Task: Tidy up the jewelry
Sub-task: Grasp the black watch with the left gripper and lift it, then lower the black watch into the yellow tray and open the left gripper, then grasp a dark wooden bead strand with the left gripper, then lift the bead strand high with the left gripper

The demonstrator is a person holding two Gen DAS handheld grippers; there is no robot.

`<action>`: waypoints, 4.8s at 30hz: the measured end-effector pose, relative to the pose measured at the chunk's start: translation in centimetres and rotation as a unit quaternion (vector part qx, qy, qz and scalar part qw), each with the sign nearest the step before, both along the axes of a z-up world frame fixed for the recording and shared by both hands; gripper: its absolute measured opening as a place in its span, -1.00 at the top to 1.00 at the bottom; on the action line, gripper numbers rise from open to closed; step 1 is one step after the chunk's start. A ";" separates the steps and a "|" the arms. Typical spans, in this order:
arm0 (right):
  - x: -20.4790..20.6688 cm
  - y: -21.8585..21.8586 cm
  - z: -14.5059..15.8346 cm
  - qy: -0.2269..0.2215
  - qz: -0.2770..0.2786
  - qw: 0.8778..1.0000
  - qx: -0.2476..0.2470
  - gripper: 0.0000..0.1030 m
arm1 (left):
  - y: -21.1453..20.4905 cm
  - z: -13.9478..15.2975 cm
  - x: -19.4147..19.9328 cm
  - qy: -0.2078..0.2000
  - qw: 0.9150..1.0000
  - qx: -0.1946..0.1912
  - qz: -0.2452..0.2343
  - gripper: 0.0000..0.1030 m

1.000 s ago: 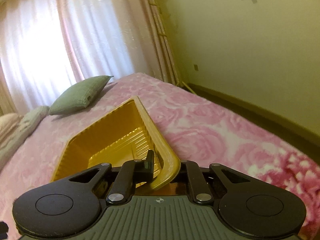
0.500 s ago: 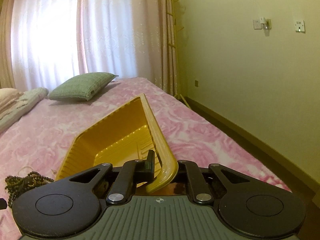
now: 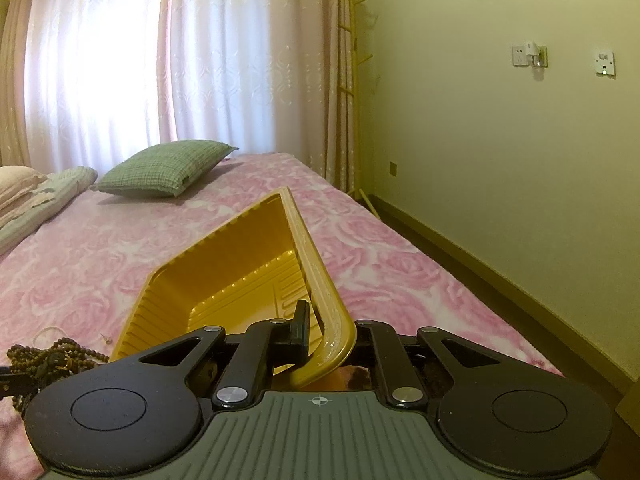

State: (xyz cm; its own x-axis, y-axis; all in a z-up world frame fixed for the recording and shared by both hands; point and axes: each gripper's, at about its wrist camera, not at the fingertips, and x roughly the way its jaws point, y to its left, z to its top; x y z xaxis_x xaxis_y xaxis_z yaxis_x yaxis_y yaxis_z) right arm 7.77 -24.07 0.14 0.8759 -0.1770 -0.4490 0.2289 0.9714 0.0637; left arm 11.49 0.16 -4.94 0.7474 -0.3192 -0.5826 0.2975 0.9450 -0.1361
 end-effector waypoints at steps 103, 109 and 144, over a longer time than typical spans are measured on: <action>-0.5 -0.2 -0.2 0.000 0.004 1.000 -0.001 0.82 | -0.5 -3.3 1.1 0.002 0.983 0.179 -0.041 0.88; -0.4 -0.2 -0.3 0.000 0.004 1.000 -0.001 0.82 | 0.8 -0.2 0.3 -0.012 0.990 0.140 -0.032 0.88; -0.9 0.3 0.2 -0.011 0.006 1.000 -0.007 0.82 | 2.1 28.4 0.6 -0.215 0.975 0.042 -0.050 0.88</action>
